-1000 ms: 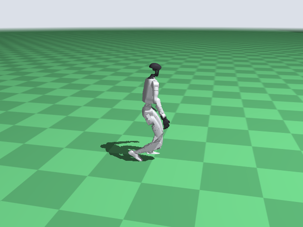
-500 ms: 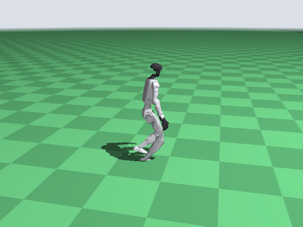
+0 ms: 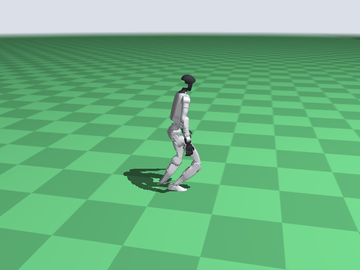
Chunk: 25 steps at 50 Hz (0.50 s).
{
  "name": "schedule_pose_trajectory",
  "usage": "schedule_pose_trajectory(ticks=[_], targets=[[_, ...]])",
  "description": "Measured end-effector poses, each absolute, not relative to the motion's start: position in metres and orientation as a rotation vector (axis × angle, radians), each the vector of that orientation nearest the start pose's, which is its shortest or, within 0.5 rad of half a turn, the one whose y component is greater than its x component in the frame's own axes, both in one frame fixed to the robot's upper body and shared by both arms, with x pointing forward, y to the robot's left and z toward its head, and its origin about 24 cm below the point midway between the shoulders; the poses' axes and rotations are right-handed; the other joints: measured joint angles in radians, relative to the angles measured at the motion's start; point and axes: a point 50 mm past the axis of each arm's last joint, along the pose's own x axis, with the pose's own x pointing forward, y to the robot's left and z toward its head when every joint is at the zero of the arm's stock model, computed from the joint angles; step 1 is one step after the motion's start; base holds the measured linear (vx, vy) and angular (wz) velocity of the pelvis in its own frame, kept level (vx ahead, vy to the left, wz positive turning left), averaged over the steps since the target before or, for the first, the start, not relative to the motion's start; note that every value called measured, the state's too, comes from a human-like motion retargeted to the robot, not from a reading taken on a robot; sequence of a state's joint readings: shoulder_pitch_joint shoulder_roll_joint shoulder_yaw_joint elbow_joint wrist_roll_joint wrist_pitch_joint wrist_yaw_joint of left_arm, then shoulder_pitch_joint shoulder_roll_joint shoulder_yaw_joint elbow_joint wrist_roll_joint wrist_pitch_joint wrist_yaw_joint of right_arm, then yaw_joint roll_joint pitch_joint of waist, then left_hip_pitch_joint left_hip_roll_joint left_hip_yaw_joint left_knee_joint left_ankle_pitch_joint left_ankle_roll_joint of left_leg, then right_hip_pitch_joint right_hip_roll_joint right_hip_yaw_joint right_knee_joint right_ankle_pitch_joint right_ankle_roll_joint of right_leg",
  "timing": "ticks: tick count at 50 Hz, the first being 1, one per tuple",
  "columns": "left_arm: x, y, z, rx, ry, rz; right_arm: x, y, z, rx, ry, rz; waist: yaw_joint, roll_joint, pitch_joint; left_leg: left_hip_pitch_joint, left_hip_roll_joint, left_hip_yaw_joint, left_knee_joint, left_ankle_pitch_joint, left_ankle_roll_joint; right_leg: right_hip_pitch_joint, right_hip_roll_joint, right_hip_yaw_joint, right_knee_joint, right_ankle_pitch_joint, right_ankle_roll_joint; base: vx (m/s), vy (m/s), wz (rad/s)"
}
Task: Sport exercise
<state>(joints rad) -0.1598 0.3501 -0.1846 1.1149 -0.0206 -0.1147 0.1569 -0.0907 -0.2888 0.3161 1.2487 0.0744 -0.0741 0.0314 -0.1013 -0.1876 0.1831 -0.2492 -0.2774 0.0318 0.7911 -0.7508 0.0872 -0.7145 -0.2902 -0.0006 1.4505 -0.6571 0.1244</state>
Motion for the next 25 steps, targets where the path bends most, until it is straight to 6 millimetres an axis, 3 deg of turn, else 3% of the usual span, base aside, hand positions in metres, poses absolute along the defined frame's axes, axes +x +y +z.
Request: schedule_pose_trajectory(ticks=[4, 7, 13, 15, 17, 25], targets=[[0.166, 0.271, -0.121, 0.458, 0.891, 0.190, 0.129, -0.232, -0.150, -0.382, 1.087, 0.098, 0.020, -0.001, -0.007, -0.025, 0.014, -0.001, 0.046, 0.000, -0.008, 0.166, 0.024, -0.014, -0.077, -0.036, 0.020, -0.14, -0.07, 0.13], [0.150, 0.280, -0.125, 0.447, 0.937, 0.231, 0.134, -0.233, -0.147, -0.400, 1.056, 0.097, 0.053, 0.025, -0.011, -0.051, 0.075, 0.003, 0.123, -0.015, -0.026, 0.288, 0.090, -0.041, -0.221, -0.077, 0.019, -0.07, -0.10, -0.20], [0.129, 0.294, -0.128, 0.425, 0.980, 0.323, 0.159, -0.227, -0.137, -0.436, 0.945, 0.101, 0.139, 0.159, 0.002, -0.188, 0.343, 0.015, 0.471, -0.002, -0.097, 0.421, 0.332, -0.082, -0.460, -0.108, -0.032, -0.01, -0.09, -0.47], [0.126, 0.295, -0.129, 0.418, 0.986, 0.334, 0.168, -0.227, -0.132, -0.446, 0.911, 0.098, 0.167, 0.210, 0.003, -0.255, 0.450, 0.013, 0.596, 0.014, -0.099, 0.451, 0.408, -0.092, -0.528, -0.085, -0.052, 0.04, -0.09, -0.41], [0.123, 0.293, -0.130, 0.412, 0.994, 0.334, 0.175, -0.228, -0.129, -0.455, 0.886, 0.093, 0.189, 0.234, 0.006, -0.312, 0.503, 0.007, 0.681, 0.038, -0.097, 0.472, 0.448, -0.090, -0.563, -0.074, -0.064, 0.07, -0.09, -0.33], [0.117, 0.284, -0.135, 0.396, 1.011, 0.285, 0.189, -0.232, -0.119, -0.452, 0.820, 0.067, 0.216, 0.223, 0.001, -0.470, 0.498, 0.047, 0.637, 0.057, -0.086, 0.522, 0.439, -0.073, -0.595, -0.091, -0.065, 0.11, -0.08, -0.10]])
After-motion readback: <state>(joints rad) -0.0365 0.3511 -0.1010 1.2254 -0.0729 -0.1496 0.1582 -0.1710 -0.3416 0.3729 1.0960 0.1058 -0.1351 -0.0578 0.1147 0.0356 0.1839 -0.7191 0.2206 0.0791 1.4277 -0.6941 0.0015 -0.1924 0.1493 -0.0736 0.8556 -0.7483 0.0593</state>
